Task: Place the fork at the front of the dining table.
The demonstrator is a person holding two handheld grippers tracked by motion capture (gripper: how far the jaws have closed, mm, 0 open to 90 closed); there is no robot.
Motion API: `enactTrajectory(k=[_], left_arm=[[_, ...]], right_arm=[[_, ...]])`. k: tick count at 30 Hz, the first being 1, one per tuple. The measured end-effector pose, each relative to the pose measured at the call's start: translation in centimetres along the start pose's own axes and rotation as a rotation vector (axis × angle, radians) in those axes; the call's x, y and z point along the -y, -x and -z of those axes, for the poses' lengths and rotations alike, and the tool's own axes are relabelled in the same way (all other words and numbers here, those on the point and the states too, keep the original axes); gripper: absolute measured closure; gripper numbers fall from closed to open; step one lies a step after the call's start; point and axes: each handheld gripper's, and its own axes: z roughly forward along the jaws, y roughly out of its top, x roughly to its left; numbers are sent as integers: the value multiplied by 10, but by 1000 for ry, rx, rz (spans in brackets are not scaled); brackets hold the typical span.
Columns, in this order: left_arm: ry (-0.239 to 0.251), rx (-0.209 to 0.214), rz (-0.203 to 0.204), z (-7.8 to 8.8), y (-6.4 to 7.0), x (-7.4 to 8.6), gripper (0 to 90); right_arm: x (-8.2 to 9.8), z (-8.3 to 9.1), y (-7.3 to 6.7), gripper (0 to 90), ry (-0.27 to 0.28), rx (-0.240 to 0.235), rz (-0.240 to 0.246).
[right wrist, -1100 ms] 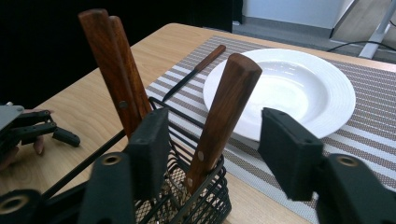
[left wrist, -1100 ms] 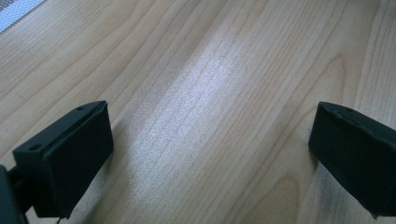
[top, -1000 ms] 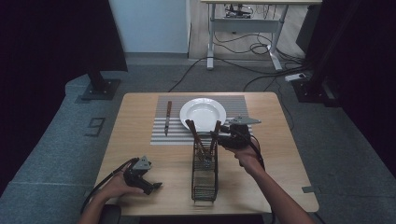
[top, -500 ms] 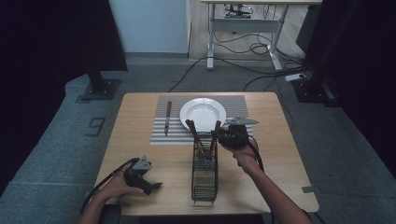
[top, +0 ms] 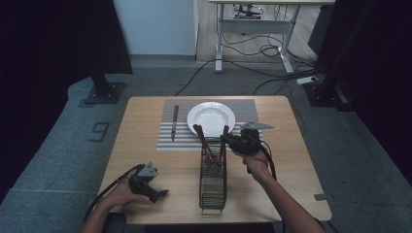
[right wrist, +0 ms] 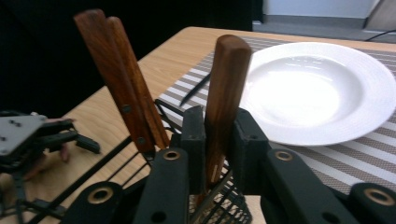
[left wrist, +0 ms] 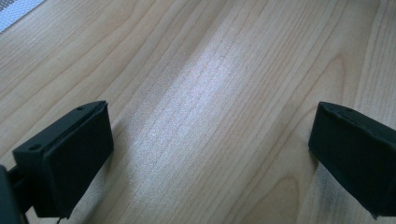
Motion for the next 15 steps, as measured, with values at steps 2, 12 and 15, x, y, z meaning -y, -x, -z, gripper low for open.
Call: enactTrajectory(k=[2, 12, 15], left_arm=[[0, 1, 0, 0, 0, 0, 0], [0, 0, 0, 0, 0, 0, 0], [0, 0, 0, 0, 0, 0, 0]], right_arm=[[0, 1, 0, 792, 9, -14, -5], [-3, 9, -1, 802, 50, -39, 6], [-4, 12, -2, 802, 67, -42, 7]])
